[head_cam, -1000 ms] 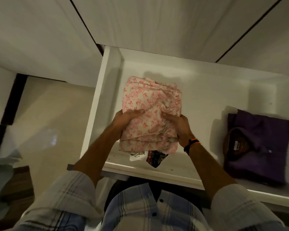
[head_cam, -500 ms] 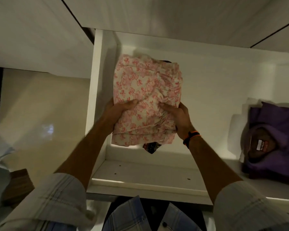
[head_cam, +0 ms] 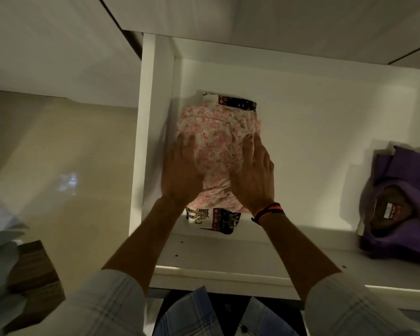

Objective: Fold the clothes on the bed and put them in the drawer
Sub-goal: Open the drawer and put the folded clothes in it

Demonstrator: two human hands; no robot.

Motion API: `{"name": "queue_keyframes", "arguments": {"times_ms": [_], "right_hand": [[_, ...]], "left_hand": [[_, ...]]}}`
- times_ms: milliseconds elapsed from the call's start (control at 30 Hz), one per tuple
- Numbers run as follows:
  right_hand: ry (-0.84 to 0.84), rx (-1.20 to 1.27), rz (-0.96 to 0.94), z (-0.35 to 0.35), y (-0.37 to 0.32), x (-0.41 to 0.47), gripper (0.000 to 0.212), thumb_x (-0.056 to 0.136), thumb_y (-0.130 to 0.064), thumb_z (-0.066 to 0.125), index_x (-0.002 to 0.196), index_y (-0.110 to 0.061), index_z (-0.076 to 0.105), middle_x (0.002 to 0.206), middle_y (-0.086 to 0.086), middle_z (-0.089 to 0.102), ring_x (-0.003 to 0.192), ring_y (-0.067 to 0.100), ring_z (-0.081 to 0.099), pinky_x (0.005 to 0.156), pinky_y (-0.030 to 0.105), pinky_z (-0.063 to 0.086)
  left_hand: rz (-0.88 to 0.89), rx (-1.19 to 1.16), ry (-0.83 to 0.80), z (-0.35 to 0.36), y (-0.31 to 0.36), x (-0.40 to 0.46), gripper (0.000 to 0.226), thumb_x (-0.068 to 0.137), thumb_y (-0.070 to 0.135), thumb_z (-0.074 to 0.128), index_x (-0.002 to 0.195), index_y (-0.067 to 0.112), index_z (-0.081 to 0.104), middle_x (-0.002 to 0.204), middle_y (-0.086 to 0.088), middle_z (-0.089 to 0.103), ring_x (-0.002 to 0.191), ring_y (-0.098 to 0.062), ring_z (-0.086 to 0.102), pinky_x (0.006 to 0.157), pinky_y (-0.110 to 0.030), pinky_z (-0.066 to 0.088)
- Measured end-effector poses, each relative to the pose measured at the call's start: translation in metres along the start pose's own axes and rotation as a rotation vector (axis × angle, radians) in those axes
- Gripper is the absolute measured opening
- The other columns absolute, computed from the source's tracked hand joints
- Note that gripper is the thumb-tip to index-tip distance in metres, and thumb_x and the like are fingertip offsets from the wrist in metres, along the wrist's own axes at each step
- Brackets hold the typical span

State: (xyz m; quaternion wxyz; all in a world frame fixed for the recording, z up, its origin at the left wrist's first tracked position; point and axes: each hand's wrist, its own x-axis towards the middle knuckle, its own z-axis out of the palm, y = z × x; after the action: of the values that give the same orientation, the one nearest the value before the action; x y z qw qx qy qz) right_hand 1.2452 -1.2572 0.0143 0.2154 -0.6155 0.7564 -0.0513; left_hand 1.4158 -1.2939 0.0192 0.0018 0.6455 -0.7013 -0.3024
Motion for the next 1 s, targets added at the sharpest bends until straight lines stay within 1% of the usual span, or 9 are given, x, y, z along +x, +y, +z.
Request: {"name": "queue_keyframes", "arguments": {"times_ms": [67, 167, 267, 367, 500, 667, 867, 933, 1000], "right_hand": [[0.015, -0.092, -0.075, 0.005, 0.002, 0.0, 0.079, 0.089, -0.024, 0.064, 0.154, -0.006, 0.021, 0.16, 0.023, 0.019, 0.144, 0.041, 0.028, 0.114, 0.054, 0.031], [-0.003, -0.184, -0.214, 0.011, 0.003, -0.001, 0.084, 0.086, -0.012, 0.065, 0.155, -0.01, 0.017, 0.161, 0.023, 0.017, 0.148, 0.04, 0.02, 0.119, 0.054, 0.024], [-0.095, -0.124, -0.273, 0.02, 0.005, 0.0, 0.074, 0.097, -0.039, 0.054, 0.155, -0.009, 0.019, 0.162, 0.021, 0.016, 0.15, 0.037, 0.016, 0.12, 0.053, 0.023], [-0.226, -0.084, -0.193, 0.034, 0.015, 0.001, 0.088, 0.096, -0.06, 0.041, 0.157, -0.004, 0.012, 0.164, 0.019, 0.005, 0.152, 0.035, 0.003, 0.122, 0.053, 0.016], [-0.283, -0.109, -0.252, 0.043, 0.021, 0.01, 0.093, 0.095, -0.066, 0.033, 0.156, -0.002, 0.004, 0.164, 0.019, -0.002, 0.153, 0.032, -0.004, 0.123, 0.052, 0.01], [-0.258, -0.093, -0.252, 0.054, 0.024, 0.019, 0.093, 0.093, -0.068, 0.028, 0.155, -0.005, -0.001, 0.163, 0.018, -0.004, 0.152, 0.032, -0.004, 0.122, 0.055, 0.013], [-0.335, -0.091, -0.234, 0.067, 0.032, 0.026, 0.097, 0.09, -0.071, 0.026, 0.154, -0.005, -0.004, 0.163, 0.02, -0.004, 0.152, 0.035, -0.004, 0.123, 0.054, 0.006], [-0.383, -0.089, -0.235, 0.064, 0.029, 0.028, 0.101, 0.085, -0.075, 0.022, 0.153, -0.007, -0.01, 0.163, 0.018, -0.009, 0.151, 0.033, -0.009, 0.123, 0.053, 0.004], [-0.404, -0.097, -0.244, 0.048, 0.026, 0.028, 0.107, 0.083, -0.076, 0.03, 0.154, -0.007, -0.009, 0.164, 0.017, -0.011, 0.151, 0.032, -0.011, 0.124, 0.053, 0.003]], "left_hand": [[0.098, 0.113, -0.11, 0.003, 0.002, 0.005, 0.102, 0.082, 0.044, 0.071, 0.156, 0.014, 0.008, 0.163, -0.016, 0.002, 0.15, -0.034, 0.003, 0.121, -0.05, 0.014], [0.093, 0.174, -0.222, 0.014, -0.001, 0.008, 0.108, 0.082, 0.047, 0.069, 0.156, 0.021, -0.005, 0.162, -0.015, -0.015, 0.149, -0.037, -0.011, 0.121, -0.054, 0.009], [0.083, 0.175, -0.253, 0.023, -0.004, 0.011, 0.11, 0.083, 0.048, 0.068, 0.155, 0.022, -0.01, 0.16, -0.016, -0.023, 0.147, -0.037, -0.019, 0.119, -0.059, 0.007], [0.099, 0.153, -0.278, 0.034, -0.011, 0.011, 0.107, 0.084, 0.062, 0.056, 0.156, 0.021, -0.011, 0.159, -0.016, -0.025, 0.146, -0.037, -0.023, 0.116, -0.065, 0.004], [0.12, 0.183, -0.259, 0.045, -0.024, 0.014, 0.114, 0.07, 0.09, 0.013, 0.156, 0.017, -0.007, 0.159, -0.02, -0.022, 0.145, -0.041, -0.022, 0.111, -0.07, 0.002], [0.113, 0.147, -0.233, 0.054, -0.029, 0.029, 0.115, 0.063, 0.095, -0.001, 0.149, 0.022, -0.019, 0.156, -0.023, -0.026, 0.143, -0.043, -0.027, 0.108, -0.067, -0.01], [0.101, 0.149, -0.294, 0.066, -0.03, 0.037, 0.117, 0.063, 0.094, 0.012, 0.149, 0.022, -0.02, 0.156, -0.023, -0.027, 0.142, -0.044, -0.027, 0.108, -0.068, -0.009], [0.069, 0.157, -0.328, 0.062, -0.028, 0.036, 0.119, 0.064, 0.089, 0.021, 0.153, 0.021, -0.019, 0.156, -0.021, -0.03, 0.142, -0.043, -0.029, 0.11, -0.067, -0.008], [0.062, 0.176, -0.334, 0.051, -0.022, 0.032, 0.117, 0.071, 0.081, 0.038, 0.154, 0.019, -0.017, 0.156, -0.02, -0.031, 0.142, -0.042, -0.029, 0.111, -0.066, -0.006]]}}
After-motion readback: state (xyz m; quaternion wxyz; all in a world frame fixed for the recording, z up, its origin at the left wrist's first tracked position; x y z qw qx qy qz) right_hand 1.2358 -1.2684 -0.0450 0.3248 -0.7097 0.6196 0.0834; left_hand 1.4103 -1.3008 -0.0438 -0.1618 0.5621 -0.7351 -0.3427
